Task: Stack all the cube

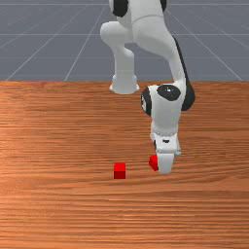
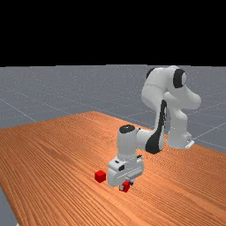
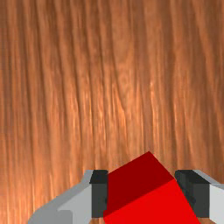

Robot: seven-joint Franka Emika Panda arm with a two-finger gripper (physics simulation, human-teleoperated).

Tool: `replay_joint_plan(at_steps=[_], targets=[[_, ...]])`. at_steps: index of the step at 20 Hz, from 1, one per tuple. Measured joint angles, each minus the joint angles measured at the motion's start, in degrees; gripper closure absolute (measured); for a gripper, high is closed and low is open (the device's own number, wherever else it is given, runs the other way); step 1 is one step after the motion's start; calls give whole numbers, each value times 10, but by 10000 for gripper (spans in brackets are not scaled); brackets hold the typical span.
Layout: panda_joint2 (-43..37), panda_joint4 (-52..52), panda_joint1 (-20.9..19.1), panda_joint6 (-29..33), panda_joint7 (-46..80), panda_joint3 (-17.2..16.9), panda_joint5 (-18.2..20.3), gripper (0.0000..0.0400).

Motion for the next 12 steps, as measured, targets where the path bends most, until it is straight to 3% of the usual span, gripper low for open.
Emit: replay_joint_plan(at_steps=[5,12], targets=[[-39,-83,8,64,10,-4,-4,173],[-46,-93,-11,58,-12,-2,-1,173]])
